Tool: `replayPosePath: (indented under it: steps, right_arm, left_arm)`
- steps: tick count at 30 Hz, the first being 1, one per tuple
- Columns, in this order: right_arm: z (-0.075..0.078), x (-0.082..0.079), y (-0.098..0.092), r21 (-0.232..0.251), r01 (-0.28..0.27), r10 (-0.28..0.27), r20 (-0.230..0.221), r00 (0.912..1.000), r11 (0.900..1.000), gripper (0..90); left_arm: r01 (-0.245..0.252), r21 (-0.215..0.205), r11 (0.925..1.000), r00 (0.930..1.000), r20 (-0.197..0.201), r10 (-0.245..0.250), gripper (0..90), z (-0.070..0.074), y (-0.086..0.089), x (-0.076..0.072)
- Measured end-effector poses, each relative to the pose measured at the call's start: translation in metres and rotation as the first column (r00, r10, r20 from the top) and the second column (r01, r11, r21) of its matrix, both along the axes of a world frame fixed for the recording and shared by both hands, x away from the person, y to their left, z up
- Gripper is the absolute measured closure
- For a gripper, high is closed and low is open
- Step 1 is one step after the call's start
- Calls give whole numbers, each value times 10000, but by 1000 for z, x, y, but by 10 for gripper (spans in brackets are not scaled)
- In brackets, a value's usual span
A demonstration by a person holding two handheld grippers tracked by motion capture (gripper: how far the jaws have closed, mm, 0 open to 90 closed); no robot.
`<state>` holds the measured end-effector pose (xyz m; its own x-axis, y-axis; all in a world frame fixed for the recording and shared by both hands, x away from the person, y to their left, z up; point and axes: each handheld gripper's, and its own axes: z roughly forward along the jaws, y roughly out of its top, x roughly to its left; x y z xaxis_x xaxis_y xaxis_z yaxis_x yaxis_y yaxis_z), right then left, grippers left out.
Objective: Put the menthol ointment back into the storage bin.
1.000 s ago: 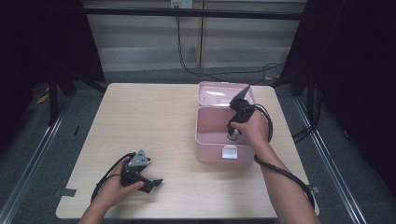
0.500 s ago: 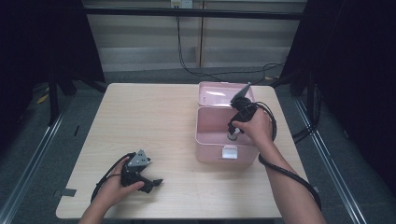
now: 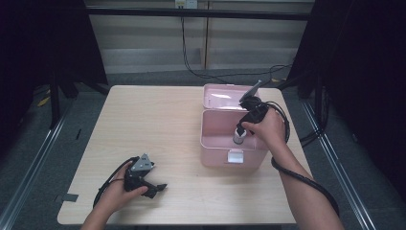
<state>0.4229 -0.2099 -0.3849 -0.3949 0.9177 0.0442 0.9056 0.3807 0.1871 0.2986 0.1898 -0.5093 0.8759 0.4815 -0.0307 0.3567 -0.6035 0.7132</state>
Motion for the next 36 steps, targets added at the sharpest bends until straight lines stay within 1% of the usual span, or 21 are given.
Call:
replayPosePath:
  steps: [9,16,22,25,27,36]
  right_arm:
    - [10,-6,1,162,-326,325,69,9994,9993,219]
    - [23,-11,3,390,-619,609,253,9978,9973,203]
    - [34,-16,2,461,-809,790,406,9960,9957,197]
    - [38,-18,1,549,-986,959,502,9941,9936,195]
    - [41,-20,1,629,-1045,1015,484,9937,9925,192]
    - [56,-28,-4,624,-1494,1461,542,9878,9868,179]
  left_arm:
    - [-1,2,10000,10000,-7,1,48,0,0,0]
    - [5,8,10000,10000,-2,-5,49,0,0,0]
    - [2,7,10000,10000,-6,-2,48,0,0,0]
    - [2,5,10000,10000,-4,-2,49,0,0,0]
    - [0,3,10000,10000,-8,0,48,0,0,0]
    - [0,0,10000,10000,-8,0,48,0,0,0]
